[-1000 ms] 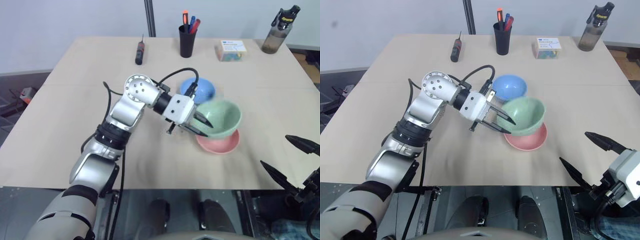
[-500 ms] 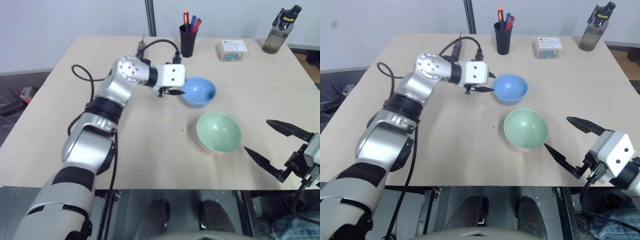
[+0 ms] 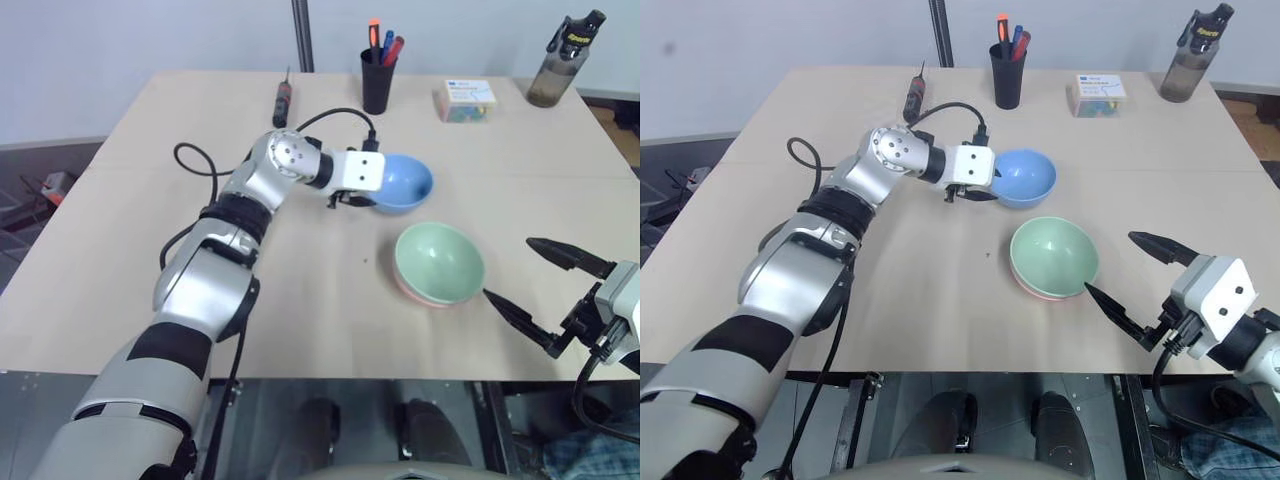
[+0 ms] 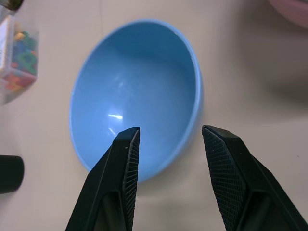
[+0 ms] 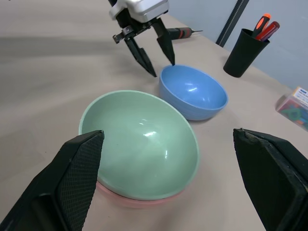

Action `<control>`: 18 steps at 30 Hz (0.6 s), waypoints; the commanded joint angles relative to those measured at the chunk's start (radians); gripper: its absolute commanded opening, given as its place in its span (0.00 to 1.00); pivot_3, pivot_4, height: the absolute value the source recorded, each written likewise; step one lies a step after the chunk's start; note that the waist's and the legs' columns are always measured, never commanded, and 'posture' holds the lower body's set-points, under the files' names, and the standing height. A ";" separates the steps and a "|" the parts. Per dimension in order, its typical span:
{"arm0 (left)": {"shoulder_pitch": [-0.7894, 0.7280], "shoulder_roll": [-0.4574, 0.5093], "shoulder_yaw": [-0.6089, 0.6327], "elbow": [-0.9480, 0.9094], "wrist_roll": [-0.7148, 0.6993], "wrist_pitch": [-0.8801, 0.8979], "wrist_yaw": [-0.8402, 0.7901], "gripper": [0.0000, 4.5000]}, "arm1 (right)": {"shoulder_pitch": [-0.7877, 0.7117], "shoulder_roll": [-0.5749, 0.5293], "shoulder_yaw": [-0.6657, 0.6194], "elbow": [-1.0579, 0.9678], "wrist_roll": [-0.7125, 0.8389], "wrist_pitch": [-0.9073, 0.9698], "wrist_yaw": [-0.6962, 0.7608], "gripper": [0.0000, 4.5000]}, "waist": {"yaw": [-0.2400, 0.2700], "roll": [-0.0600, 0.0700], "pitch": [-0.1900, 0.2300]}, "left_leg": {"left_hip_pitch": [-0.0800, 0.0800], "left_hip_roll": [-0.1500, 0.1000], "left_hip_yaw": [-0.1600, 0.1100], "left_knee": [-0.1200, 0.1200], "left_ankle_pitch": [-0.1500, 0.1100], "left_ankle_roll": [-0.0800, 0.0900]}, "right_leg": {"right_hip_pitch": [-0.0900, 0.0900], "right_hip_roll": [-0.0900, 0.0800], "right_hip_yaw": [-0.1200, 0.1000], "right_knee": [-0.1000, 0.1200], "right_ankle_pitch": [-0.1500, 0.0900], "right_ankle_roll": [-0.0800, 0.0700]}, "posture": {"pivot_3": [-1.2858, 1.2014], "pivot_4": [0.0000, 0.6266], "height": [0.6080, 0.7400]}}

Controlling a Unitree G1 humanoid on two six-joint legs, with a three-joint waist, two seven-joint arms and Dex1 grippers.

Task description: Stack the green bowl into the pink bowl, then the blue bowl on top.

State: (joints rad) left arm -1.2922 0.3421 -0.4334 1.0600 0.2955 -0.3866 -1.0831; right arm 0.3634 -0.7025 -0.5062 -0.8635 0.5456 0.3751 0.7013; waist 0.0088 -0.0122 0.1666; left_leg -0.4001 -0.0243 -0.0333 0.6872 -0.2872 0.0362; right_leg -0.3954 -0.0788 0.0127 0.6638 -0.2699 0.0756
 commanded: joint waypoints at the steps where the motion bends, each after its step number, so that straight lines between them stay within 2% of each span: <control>1: -0.020 -0.040 -0.015 0.038 0.029 -0.054 0.012 0.49 | -0.009 -0.004 -0.001 -0.023 -0.006 -0.008 -0.012 1.00 | 0.004 0.000 0.000 | 0.000 0.000 0.000 0.000 0.000 0.000 | 0.000 0.000 0.000 0.000 0.000 0.000 | 0.52 0.24 1.00; 4: -0.026 -0.059 -0.028 0.084 0.067 -0.079 0.051 0.31 | -0.015 -0.005 -0.001 -0.019 -0.010 -0.009 -0.013 1.00 | 0.003 0.000 0.000 | 0.000 0.000 0.000 0.000 0.000 0.000 | 0.000 0.000 0.000 0.000 0.000 0.000 | 0.52 0.24 1.00; 6: -0.035 -0.065 -0.024 0.102 0.076 -0.089 0.063 0.09 | -0.013 -0.005 -0.003 -0.020 -0.013 -0.010 -0.013 1.00 | 0.001 0.000 0.000 | 0.000 0.000 0.000 0.000 0.000 0.000 | 0.000 0.000 0.000 0.000 0.000 0.000 | 0.52 0.24 1.00; 7: -0.039 -0.066 -0.020 0.107 0.076 -0.092 0.061 0.02 | -0.010 -0.004 -0.004 -0.021 -0.014 -0.010 -0.013 1.00 | 0.000 0.000 0.000 | 0.000 0.000 0.000 0.000 0.000 0.000 | 0.000 0.000 0.000 0.000 0.000 0.000 | 0.52 0.24 1.00; 13: -0.042 -0.058 0.007 0.094 0.044 -0.130 0.012 0.02 | -0.002 0.002 -0.006 -0.017 -0.022 -0.014 -0.014 1.00 | 0.002 0.000 0.000 | 0.000 0.000 0.000 0.000 0.000 0.000 | 0.000 0.000 0.000 0.000 0.000 0.000 | 0.52 0.24 1.00; 16: -0.039 -0.054 0.068 0.027 -0.058 -0.133 -0.124 0.02 | 0.009 0.007 -0.014 -0.017 -0.022 -0.014 -0.014 1.00 | 0.001 0.000 0.000 | 0.000 0.000 0.000 0.000 0.000 0.000 | 0.000 0.000 0.000 0.000 0.000 0.000 | 0.52 0.24 1.00; 18: -0.026 -0.050 0.116 -0.080 -0.175 -0.092 -0.280 0.02 | 0.027 0.013 -0.030 -0.017 -0.019 -0.013 -0.014 1.00 | 0.002 0.000 0.000 | 0.000 0.000 0.000 0.000 0.001 -0.001 | 0.000 0.000 0.000 0.000 0.000 0.000 | 0.52 0.24 1.00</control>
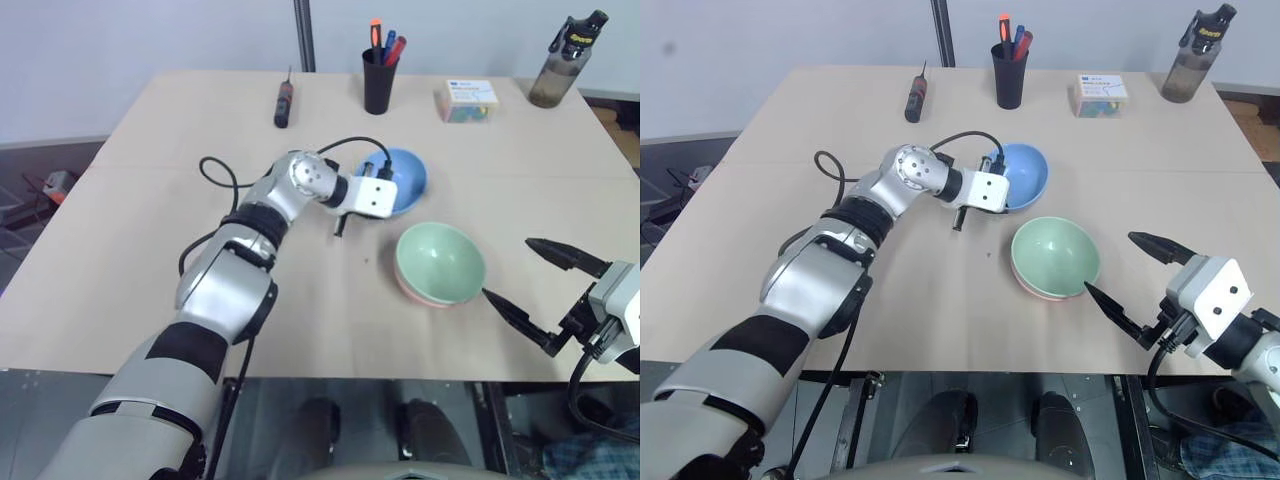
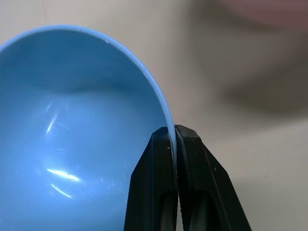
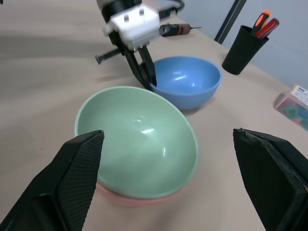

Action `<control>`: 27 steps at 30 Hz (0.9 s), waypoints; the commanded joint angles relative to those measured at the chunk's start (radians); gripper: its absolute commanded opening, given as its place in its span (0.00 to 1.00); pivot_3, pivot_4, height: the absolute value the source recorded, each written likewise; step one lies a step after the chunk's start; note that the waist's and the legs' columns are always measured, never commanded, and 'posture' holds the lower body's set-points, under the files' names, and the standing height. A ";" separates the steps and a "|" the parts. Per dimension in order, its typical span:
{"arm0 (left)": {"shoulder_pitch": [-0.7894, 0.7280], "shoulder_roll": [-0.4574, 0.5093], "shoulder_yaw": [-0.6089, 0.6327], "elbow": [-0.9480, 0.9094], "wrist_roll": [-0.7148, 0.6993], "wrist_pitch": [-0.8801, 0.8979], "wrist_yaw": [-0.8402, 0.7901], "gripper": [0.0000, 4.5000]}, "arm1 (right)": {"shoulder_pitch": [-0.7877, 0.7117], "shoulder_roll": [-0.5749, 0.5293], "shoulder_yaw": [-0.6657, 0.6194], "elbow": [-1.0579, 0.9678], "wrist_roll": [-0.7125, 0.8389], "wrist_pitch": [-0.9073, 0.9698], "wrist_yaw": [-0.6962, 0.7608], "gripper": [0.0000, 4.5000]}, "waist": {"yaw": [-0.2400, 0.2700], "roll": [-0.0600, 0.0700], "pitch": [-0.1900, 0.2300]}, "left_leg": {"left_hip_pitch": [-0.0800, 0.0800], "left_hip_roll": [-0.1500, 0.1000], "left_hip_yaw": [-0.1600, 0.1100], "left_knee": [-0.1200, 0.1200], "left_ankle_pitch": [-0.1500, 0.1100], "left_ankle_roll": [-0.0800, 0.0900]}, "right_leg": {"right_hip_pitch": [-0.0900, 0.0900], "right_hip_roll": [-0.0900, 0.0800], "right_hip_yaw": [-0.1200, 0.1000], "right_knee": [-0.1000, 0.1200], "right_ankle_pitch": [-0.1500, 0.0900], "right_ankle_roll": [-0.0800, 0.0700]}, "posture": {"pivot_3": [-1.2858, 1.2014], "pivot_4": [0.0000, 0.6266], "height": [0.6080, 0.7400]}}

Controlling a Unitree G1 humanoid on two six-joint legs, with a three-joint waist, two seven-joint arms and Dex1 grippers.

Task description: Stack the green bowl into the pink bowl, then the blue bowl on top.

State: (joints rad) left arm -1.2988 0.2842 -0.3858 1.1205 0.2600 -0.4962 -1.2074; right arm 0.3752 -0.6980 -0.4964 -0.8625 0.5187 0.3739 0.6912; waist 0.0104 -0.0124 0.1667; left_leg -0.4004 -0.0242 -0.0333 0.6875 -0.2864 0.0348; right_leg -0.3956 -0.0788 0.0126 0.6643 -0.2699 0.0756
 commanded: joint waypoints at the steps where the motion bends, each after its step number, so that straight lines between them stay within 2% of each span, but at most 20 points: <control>1: 0.001 0.018 0.083 -0.239 -0.217 0.067 -0.253 0.02 | 0.035 0.015 -0.052 -0.017 0.006 -0.016 0.001 1.00 | 0.001 0.000 0.000 | 0.000 0.000 0.000 0.000 0.000 0.000 | 0.000 0.000 0.000 0.000 0.000 0.000 | 0.52 0.24 1.00; 4: 0.058 0.056 0.080 -0.486 -0.370 0.207 -0.399 0.02 | 0.086 0.034 -0.083 -0.016 0.000 -0.029 0.012 1.00 | 0.000 0.000 0.000 | -0.001 0.001 0.000 0.000 0.001 -0.001 | 0.000 0.000 0.000 0.000 0.000 0.000 | 0.52 0.24 1.00; 7: 0.107 0.103 0.031 -0.652 -0.481 0.315 -0.407 0.02 | 0.123 0.046 -0.104 -0.017 0.001 -0.041 0.018 1.00 | -0.008 0.002 -0.001 | 0.000 0.003 0.000 0.000 0.001 -0.001 | 0.000 0.000 0.001 0.000 0.000 0.000 | 0.52 0.24 1.00; 10: 0.133 0.150 -0.022 -0.724 -0.503 0.345 -0.407 0.02 | 0.147 0.055 -0.118 -0.014 0.002 -0.052 0.026 1.00 | -0.015 0.002 -0.001 | 0.003 0.004 0.000 0.000 -0.001 0.001 | 0.002 0.000 0.001 0.001 0.000 0.000 | 0.52 0.24 1.00; 11: 0.140 0.168 -0.042 -0.737 -0.508 0.339 -0.407 0.12 | 0.151 0.056 -0.121 -0.011 0.002 -0.055 0.029 1.00 | -0.016 0.002 -0.001 | 0.003 0.004 0.000 0.001 -0.001 0.002 | 0.002 0.000 0.002 0.001 0.000 0.000 | 0.52 0.24 1.00; 13: 0.158 0.151 -0.014 -0.754 -0.519 0.349 -0.404 0.24 | 0.160 0.059 -0.129 -0.007 0.006 -0.059 0.035 1.00 | -0.020 0.002 -0.001 | 0.004 0.003 0.001 0.001 -0.002 0.003 | 0.003 0.000 0.002 0.002 0.000 0.000 | 0.52 0.24 1.00; 15: 0.160 0.130 0.019 -0.767 -0.524 0.383 -0.375 0.42 | 0.174 0.062 -0.136 -0.004 0.008 -0.062 0.043 1.00 | -0.019 0.002 -0.001 | 0.004 0.003 0.001 0.001 -0.002 0.003 | 0.003 0.000 0.002 0.003 0.000 0.000 | 0.52 0.24 1.00; 21: 0.196 0.174 0.095 -0.806 -0.512 0.502 -0.278 0.42 | 0.183 0.058 -0.137 0.002 0.022 -0.055 0.055 1.00 | -0.026 0.002 -0.001 | 0.003 0.002 0.001 0.001 -0.002 0.003 | 0.002 0.001 0.002 0.002 0.000 0.000 | 0.52 0.24 1.00; 25: 0.272 0.213 0.188 -0.870 -0.532 0.685 -0.124 0.42 | 0.124 0.027 -0.113 0.037 0.080 0.029 0.025 1.00 | -0.027 0.003 -0.001 | 0.004 0.004 0.001 0.001 -0.002 0.003 | 0.002 0.001 0.003 0.003 0.000 0.000 | 0.52 0.24 1.00; 27: 0.372 0.180 0.302 -0.906 -0.585 0.653 -0.002 0.42 | 0.059 0.011 -0.095 0.078 0.084 0.049 0.008 1.00 | -0.027 0.003 -0.002 | 0.004 0.005 0.001 0.001 -0.002 0.003 | 0.002 0.001 0.002 0.003 0.000 0.000 | 0.52 0.24 1.00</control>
State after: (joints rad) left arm -0.9504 0.4743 -0.1457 0.2627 -0.2853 0.1586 -1.2832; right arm 0.4513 -0.6748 -0.5871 -0.7894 0.5807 0.4118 0.7155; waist -0.0163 -0.0092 0.1648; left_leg -0.3954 -0.0188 -0.0318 0.6888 -0.2880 0.0376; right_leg -0.3933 -0.0788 0.0159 0.6672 -0.2699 0.0755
